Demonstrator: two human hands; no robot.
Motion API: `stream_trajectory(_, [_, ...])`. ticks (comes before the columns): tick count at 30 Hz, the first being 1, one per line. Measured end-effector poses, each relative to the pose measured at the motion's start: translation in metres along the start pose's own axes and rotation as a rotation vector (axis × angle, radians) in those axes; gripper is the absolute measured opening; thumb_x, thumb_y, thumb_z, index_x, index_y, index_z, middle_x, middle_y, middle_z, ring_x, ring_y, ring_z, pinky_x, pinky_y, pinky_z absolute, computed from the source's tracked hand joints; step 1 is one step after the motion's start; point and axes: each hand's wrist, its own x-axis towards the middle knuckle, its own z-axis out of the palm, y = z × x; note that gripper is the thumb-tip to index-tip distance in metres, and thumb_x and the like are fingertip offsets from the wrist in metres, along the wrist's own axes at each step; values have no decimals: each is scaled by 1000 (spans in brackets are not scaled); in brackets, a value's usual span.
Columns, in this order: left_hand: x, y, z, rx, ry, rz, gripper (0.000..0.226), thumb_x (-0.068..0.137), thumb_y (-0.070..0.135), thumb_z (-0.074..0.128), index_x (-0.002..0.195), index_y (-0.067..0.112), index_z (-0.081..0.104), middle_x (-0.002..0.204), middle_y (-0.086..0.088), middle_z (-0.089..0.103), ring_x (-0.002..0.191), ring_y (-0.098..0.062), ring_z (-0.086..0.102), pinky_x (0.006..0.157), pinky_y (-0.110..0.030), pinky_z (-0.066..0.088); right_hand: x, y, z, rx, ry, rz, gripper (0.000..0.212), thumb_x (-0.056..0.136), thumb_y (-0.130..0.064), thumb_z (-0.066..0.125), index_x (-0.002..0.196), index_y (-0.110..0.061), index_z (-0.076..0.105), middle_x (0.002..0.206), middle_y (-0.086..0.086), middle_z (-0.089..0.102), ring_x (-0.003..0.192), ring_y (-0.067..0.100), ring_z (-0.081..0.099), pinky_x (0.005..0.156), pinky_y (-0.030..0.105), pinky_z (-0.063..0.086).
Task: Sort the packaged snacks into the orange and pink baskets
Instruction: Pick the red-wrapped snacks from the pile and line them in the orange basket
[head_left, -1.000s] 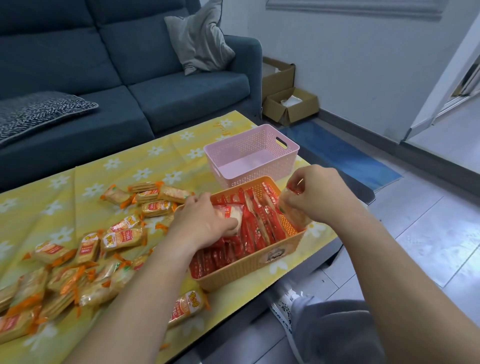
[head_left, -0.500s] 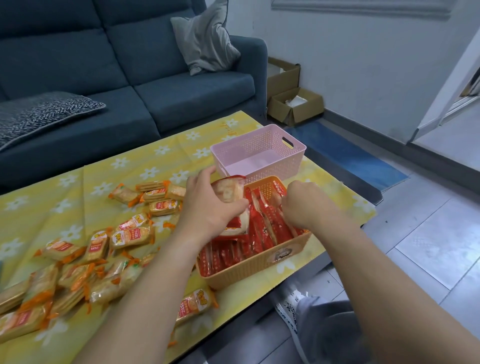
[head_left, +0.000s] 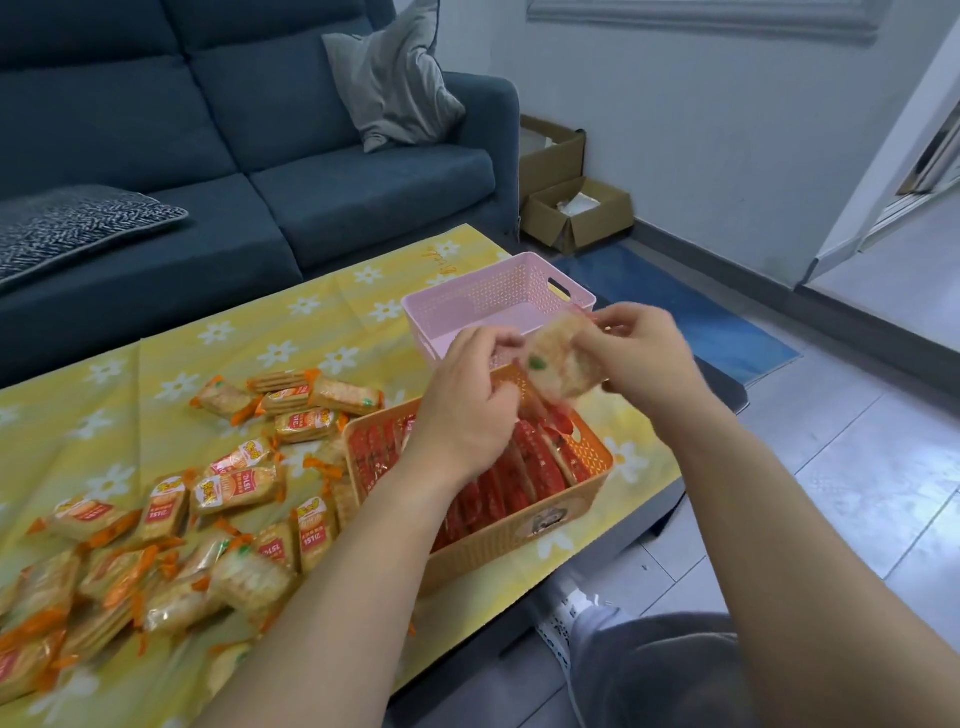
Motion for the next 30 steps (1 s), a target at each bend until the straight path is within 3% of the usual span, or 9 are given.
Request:
stream_trajectory(3, [13,-6,10,212,-83,-12,43,84,0,44,102,31,68,117,7,66,118,-19,54,103,-42,45,7,10,-7,-35,119,11,13,90,-23,67,102,-23,67,86,-10,65,77,6,65,63,32,55])
stream_trajectory(8, [17,-12,32,503,-391,-26,56,89,14,41,133,46,55,138,12,59,129,-22,45,108,-46,36,13,18,-1,-51,131,-5,13,91,-24,67,104,-25,66,83,-13,61,67,2,58,51,20,39])
stream_trajectory(14, [15,-23,27,779,-372,-14,43,97,44,41,139,50,49,140,5,49,131,-27,37,111,-49,24,22,17,8,29,154,24,21,86,-28,67,106,-27,71,103,-5,70,91,13,68,78,44,61])
stream_trajectory(16, [15,-23,25,809,-314,-33,40,96,48,41,134,48,55,139,3,49,132,-28,36,110,-49,23,24,19,9,-12,100,16,9,87,-24,69,85,-32,68,92,-8,67,84,13,68,70,40,61])
stream_trajectory(18, [15,-22,23,801,-290,-55,38,96,49,42,130,47,59,139,3,47,133,-27,34,110,-49,23,24,23,11,-117,68,-21,21,88,-19,72,76,-33,61,80,-12,61,74,8,62,57,27,50])
stream_trajectory(21, [14,-22,19,772,-315,-92,37,96,48,42,130,47,58,141,4,46,135,-27,33,110,-49,24,22,29,23,-324,69,-59,7,87,-30,75,87,-28,68,77,-12,62,75,12,62,60,29,49])
stream_trajectory(23, [14,-23,18,761,-324,-104,37,96,48,41,129,48,58,141,5,47,135,-26,33,110,-50,25,19,35,36,-459,87,-84,21,87,-46,72,97,-29,62,84,-9,65,79,16,64,65,34,54])
stream_trajectory(26, [13,-23,13,715,-344,-119,37,97,44,42,129,46,60,138,6,49,133,-25,36,109,-49,28,15,40,52,-571,111,-172,26,87,-38,73,97,-26,52,89,-3,66,83,24,63,65,37,52])
stream_trajectory(30, [8,-24,-1,660,-294,-158,42,96,39,44,136,37,55,137,3,53,129,-26,42,104,-45,38,16,38,54,-679,95,-223,17,93,-40,65,87,-25,64,88,-3,67,84,24,65,68,37,56])
